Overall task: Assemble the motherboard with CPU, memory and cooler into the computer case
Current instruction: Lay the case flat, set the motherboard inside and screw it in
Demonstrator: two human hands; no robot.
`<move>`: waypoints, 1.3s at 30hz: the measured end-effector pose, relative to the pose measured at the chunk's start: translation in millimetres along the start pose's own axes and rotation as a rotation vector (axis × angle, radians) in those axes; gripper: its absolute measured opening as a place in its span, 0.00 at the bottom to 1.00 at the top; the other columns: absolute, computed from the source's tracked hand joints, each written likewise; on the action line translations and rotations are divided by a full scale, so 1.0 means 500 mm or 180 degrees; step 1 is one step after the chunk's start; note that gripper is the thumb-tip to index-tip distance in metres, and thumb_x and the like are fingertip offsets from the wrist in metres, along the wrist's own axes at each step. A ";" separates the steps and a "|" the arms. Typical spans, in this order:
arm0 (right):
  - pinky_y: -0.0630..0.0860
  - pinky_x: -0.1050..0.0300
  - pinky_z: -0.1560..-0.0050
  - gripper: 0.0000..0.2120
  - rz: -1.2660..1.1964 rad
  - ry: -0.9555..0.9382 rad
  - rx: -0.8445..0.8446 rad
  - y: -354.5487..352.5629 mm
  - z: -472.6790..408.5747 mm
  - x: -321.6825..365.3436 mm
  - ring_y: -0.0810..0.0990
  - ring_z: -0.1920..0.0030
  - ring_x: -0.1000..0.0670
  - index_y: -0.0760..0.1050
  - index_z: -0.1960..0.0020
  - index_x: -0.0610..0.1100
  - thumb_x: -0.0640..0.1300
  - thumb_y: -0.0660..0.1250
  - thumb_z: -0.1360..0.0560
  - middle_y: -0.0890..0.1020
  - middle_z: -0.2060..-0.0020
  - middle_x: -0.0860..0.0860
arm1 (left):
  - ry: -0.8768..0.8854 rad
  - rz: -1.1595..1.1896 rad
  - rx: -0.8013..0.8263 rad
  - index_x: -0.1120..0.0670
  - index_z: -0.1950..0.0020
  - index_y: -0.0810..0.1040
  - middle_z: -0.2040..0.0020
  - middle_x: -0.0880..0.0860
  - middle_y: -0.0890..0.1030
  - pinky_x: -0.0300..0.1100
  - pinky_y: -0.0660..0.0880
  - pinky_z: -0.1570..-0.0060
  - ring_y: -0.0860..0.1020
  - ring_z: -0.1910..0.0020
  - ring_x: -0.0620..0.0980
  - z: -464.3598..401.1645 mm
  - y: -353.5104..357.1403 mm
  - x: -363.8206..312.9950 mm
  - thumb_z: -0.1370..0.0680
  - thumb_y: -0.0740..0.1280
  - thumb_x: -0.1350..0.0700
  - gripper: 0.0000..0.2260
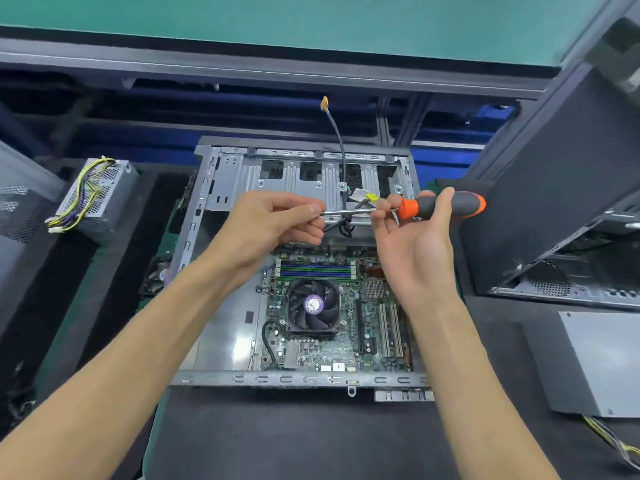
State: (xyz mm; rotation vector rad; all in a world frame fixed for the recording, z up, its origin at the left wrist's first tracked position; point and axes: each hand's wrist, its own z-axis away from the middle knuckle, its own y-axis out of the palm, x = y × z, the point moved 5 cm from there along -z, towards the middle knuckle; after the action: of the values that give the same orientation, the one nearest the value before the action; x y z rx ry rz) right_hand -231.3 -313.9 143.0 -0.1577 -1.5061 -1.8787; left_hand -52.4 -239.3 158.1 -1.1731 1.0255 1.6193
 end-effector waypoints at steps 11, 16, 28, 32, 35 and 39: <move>0.77 0.57 0.60 0.16 0.0114 -0.0009 0.0104 -0.011 -0.003 -0.007 0.77 0.63 0.47 0.64 0.48 0.47 0.60 0.57 0.16 0.75 0.64 0.48 | -0.0206 -0.0147 0.0451 0.61 0.54 0.86 0.60 0.60 0.84 0.35 0.79 0.61 0.82 0.63 0.51 -0.025 -0.022 0.023 0.31 0.76 0.59 0.08; 0.78 0.58 0.58 0.16 0.0139 -0.0054 0.0110 -0.009 -0.002 -0.018 0.77 0.63 0.48 0.66 0.50 0.46 0.60 0.55 0.16 0.76 0.65 0.48 | -0.0166 0.0035 0.0159 0.60 0.56 0.87 0.60 0.58 0.85 0.35 0.78 0.62 0.82 0.64 0.49 -0.024 -0.031 0.038 0.33 0.77 0.56 0.10; 0.80 0.57 0.57 0.23 -0.0447 0.0172 -0.0065 -0.018 -0.006 -0.040 0.79 0.64 0.48 0.68 0.34 0.41 0.59 0.59 0.17 0.77 0.64 0.45 | 0.0714 -0.0454 -0.0294 0.59 0.55 0.85 0.65 0.57 0.84 0.39 0.80 0.64 0.83 0.67 0.53 -0.010 -0.009 0.011 0.24 0.73 0.62 0.01; 0.81 0.56 0.58 0.27 -0.0849 0.0231 -0.0104 -0.028 -0.010 -0.041 0.79 0.65 0.47 0.70 0.37 0.34 0.58 0.61 0.18 0.77 0.65 0.44 | 0.0780 -0.0429 -0.0232 0.59 0.54 0.85 0.64 0.57 0.85 0.41 0.81 0.61 0.84 0.65 0.56 -0.011 0.002 0.001 0.24 0.73 0.61 0.02; 0.81 0.55 0.59 0.24 -0.0989 0.0154 -0.0011 -0.027 -0.009 -0.030 0.79 0.67 0.46 0.77 0.54 0.34 0.57 0.61 0.17 0.76 0.67 0.44 | 0.0798 -0.0345 -0.0087 0.59 0.52 0.85 0.62 0.58 0.85 0.41 0.81 0.59 0.85 0.63 0.56 -0.010 0.011 -0.004 0.25 0.74 0.61 0.04; 0.81 0.55 0.60 0.23 -0.1117 0.0105 -0.0086 -0.031 -0.005 -0.018 0.79 0.68 0.45 0.75 0.58 0.38 0.56 0.61 0.17 0.76 0.68 0.43 | 0.0851 -0.0328 0.0148 0.58 0.48 0.85 0.59 0.57 0.86 0.42 0.82 0.55 0.85 0.59 0.57 -0.008 0.022 -0.006 0.25 0.74 0.62 0.06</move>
State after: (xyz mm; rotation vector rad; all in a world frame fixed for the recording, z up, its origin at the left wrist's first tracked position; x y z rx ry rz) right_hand -232.7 -311.1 125.1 0.1340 -1.5640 -2.1626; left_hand -61.5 -246.6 161.4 -1.4139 1.1434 1.3764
